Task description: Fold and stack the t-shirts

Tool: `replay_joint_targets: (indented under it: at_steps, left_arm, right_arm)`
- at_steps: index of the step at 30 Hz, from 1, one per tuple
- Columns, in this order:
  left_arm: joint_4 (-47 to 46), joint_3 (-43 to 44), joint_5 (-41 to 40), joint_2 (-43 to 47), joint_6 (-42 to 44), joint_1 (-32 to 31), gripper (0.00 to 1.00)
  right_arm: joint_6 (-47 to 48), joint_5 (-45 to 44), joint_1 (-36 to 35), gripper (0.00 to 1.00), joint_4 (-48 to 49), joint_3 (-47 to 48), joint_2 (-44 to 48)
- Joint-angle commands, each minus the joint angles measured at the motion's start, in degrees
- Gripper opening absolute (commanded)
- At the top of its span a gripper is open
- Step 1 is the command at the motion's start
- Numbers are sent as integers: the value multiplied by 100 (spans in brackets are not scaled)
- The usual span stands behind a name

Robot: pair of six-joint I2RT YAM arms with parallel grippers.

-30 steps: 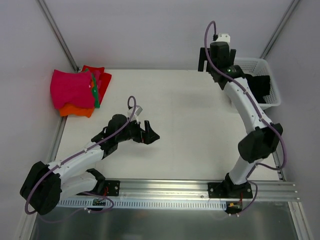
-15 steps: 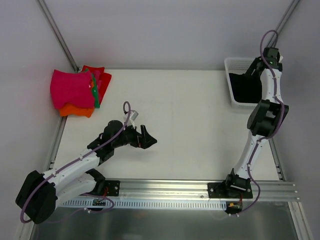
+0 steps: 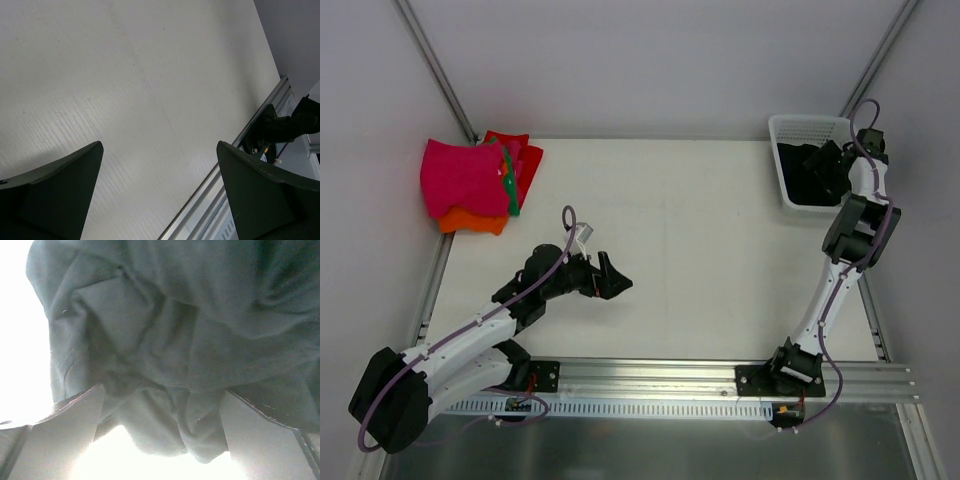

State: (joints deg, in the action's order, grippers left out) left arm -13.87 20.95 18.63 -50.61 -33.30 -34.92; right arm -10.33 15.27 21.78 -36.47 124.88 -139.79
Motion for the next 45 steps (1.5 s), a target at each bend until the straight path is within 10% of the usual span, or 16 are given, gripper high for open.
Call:
replay_joint_targets:
  at_steps: [1, 4, 5, 6, 14, 29, 45]
  left_arm:
    - [-116, 67, -149, -98, -10, -50, 99]
    - [-125, 67, -158, -151, -1, -42, 99]
    - [-116, 58, -167, -151, -1, -50, 99]
    - [-116, 58, -176, -160, -1, -42, 99]
    - [-107, 23, -185, -169, -1, -50, 99]
    - [-169, 50, -193, -362, -19, -59, 99]
    - [622, 611, -1582, 464, 87, -50, 99]
  right_arm:
    - [-531, 1601, -25, 99, 613, -122, 100]
    - [-768, 1909, -25, 58, 913, -210, 145]
    - [-865, 1936, -25, 17, 913, -184, 110]
    - [-918, 1954, -25, 1, 913, -175, 83]
    - [-840, 2006, -60, 1, 1238, -832, 416]
    - [-225, 1444, -1430, 1, 4464, -4094, 5880]
    - [-752, 2675, -3249, 1, 4616, -5306, 6639]
